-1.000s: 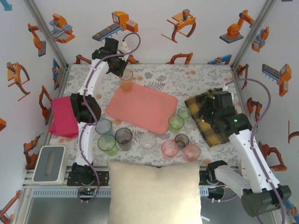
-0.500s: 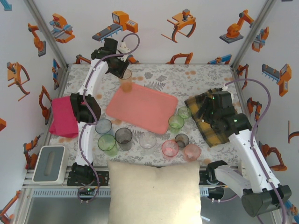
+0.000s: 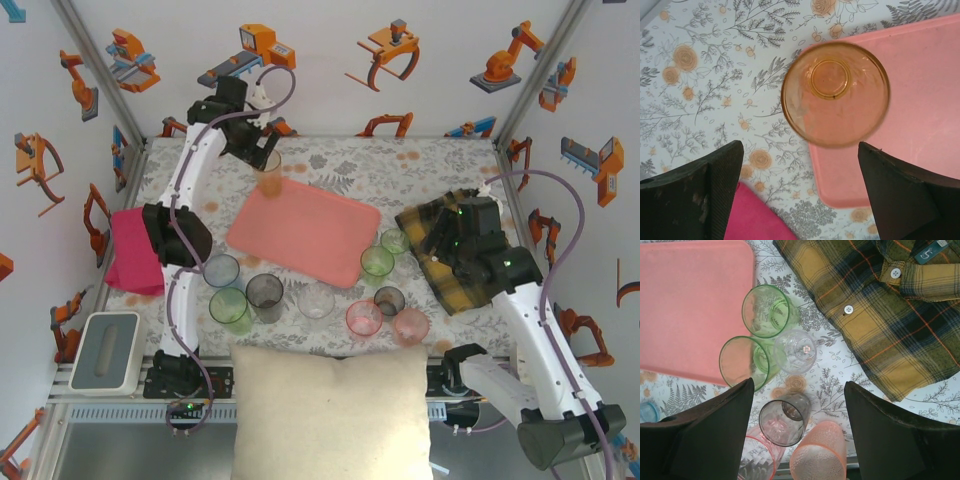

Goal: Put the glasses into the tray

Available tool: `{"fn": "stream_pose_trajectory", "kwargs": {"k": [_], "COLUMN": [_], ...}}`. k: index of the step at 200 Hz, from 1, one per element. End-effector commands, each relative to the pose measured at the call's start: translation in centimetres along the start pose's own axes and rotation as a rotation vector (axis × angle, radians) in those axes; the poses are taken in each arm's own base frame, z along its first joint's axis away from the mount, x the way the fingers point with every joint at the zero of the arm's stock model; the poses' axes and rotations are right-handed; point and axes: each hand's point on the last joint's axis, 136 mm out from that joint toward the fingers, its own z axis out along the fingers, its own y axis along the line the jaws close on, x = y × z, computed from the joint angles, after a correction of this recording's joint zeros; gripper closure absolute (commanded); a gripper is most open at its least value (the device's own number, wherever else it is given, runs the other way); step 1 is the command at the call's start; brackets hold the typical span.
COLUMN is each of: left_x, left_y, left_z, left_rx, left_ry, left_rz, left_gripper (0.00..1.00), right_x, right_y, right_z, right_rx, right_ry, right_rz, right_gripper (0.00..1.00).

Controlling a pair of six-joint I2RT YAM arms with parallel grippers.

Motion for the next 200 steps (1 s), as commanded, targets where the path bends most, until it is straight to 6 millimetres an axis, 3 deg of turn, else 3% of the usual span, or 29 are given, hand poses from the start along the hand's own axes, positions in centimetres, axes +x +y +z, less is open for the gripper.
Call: {"fn": "stream_pose_trajectory", "kwargs": {"k": [1,42,110,164,200], "left_x": [-1.6,-0.7,0.3,3.9,7.3], "left_y": [0.0,-1.3,-3.1,-6.1,-8.1], "left_z": [-7.4,-11.4,-14.6,-17.2,-18.8], "left_rx": [-0.008,0.024,0.095,0.194,0.248], "left_ry": [-0.087,-0.092,-0.101,-0.061,-0.025], "left_rz": [-0.013,-0.017,-0.043,0.006,0.039], "left_gripper": [0.12,0.11,0.1,0.1,0.1], "right_x": [0.2,0.4,0.6,0.7,0.5], "right_y": [0.0,0.1,0.1,-0.2,0.1], "right_z": [-0.2,0.3,0.6,0.8,1.2], "right_rx": [-0.007,-0.007,-0.009,0.007,0.0], "right_ry": [-0.009,-0.003,-0.001,0.0,-0.001], "right_rz": [0.0,-0.005,-0.006,-0.008,-0.006], "right_gripper": [0.33,0.33,0.33,0.33,0.32]}}
